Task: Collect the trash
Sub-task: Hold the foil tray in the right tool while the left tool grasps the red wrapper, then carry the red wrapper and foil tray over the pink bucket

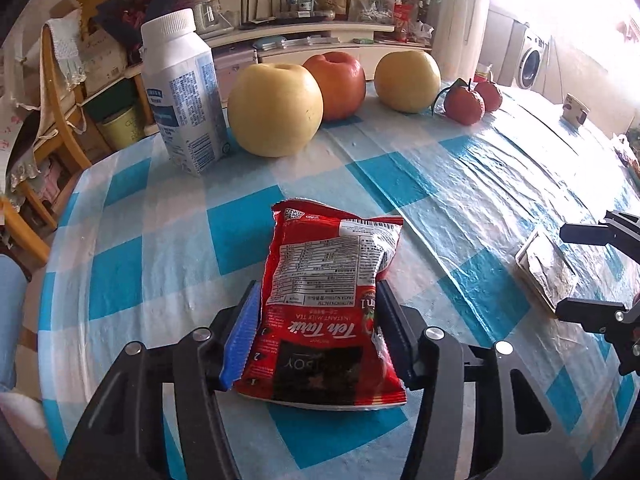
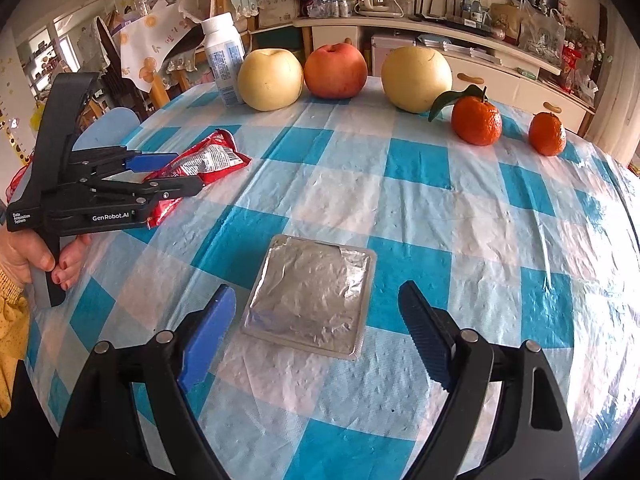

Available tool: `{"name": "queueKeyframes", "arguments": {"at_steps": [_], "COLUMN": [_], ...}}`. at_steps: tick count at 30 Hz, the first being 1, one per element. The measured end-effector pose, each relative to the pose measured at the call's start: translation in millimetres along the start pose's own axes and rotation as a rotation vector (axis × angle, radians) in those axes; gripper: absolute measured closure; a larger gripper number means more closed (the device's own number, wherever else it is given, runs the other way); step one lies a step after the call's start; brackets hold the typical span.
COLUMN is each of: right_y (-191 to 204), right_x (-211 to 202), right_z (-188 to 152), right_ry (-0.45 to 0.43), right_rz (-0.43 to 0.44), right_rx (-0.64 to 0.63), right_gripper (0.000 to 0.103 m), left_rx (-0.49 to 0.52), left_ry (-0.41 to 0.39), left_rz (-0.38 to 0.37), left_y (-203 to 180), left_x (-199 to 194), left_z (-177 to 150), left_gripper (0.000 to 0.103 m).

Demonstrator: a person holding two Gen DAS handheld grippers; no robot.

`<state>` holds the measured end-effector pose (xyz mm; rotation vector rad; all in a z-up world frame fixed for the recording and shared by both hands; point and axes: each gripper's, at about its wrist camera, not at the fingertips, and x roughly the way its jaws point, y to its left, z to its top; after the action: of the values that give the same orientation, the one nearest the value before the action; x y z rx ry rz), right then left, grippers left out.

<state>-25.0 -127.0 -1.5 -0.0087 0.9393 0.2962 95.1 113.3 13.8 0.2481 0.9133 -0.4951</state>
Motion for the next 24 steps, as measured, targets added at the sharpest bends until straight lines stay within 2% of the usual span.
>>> {"name": "queueKeyframes", "arguments": {"at_steps": [6,24], "right_y": [0,7], "right_x": [3,10], "right_z": [0,-4], "right_ry": [0.003,0.008], "right_rz": [-0.013,-0.024], "right_rx": [-0.011,-0.059], "right_gripper": [0.019,0.016], "left_rx": [-0.082,-0.274], "left_ry": [-0.019,-0.038], "left_rz": [0.036,0.112], "left_y": [-8,-24], "left_x": [-8,-42], "left_z": [-8,-47], "left_gripper": [0.054,0.056]}}
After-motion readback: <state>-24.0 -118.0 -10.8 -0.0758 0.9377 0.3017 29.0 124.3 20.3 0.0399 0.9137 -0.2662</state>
